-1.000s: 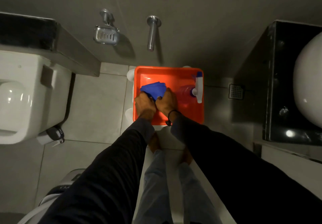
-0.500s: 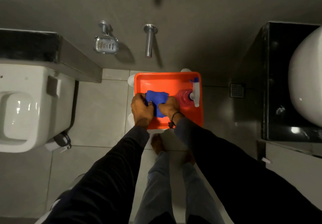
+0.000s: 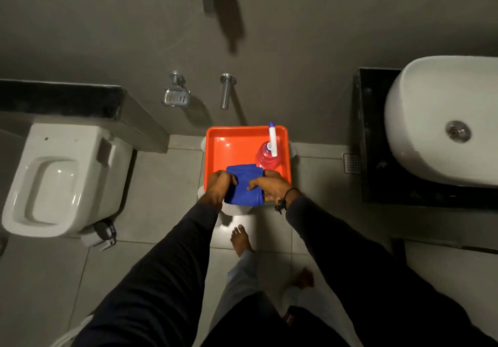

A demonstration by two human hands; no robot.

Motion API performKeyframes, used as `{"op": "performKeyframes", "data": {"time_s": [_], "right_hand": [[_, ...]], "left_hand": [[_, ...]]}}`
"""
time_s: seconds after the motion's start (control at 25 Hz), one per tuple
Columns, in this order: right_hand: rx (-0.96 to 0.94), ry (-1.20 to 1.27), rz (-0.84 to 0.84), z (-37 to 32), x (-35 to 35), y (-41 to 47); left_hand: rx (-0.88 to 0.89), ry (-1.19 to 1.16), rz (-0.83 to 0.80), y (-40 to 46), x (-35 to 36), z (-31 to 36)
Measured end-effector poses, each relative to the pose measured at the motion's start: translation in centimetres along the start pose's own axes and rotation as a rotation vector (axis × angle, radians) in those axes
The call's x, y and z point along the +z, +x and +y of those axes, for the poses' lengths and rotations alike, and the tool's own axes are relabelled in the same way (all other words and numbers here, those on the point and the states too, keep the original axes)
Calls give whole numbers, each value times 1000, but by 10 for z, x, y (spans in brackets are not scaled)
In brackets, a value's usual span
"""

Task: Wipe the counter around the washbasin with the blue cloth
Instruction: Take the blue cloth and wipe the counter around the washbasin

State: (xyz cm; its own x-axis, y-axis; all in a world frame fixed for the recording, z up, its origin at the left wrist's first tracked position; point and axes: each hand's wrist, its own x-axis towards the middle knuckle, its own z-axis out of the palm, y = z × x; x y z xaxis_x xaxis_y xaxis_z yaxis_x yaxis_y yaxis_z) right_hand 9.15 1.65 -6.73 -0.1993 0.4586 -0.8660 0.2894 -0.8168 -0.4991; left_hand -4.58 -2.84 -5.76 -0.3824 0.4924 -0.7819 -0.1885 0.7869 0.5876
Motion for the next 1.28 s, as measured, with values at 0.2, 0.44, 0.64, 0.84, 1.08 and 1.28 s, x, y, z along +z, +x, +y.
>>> {"op": "performKeyframes", "data": {"time_s": [0.2, 0.44, 0.64, 0.84, 1.08, 1.28], "right_hand": [[-37, 29, -24, 20, -78, -58], [-195, 119, -36, 31, -195, -129], [-305, 192, -48, 8, -261, -160], [-346, 137, -33, -27, -290, -161], [-479, -172, 287, -74, -303, -113], [-633, -218, 535, -124, -315, -64]], "left_hand": [[-27, -119, -196, -66, 54, -17], [65, -257, -580, -142, 154, -16], [57, -321, -703, -169, 211, 16], [32, -369, -708, -157, 237, 45], [58, -444, -630, -113, 264, 87], [70, -349, -608, -52, 288, 144]]}}
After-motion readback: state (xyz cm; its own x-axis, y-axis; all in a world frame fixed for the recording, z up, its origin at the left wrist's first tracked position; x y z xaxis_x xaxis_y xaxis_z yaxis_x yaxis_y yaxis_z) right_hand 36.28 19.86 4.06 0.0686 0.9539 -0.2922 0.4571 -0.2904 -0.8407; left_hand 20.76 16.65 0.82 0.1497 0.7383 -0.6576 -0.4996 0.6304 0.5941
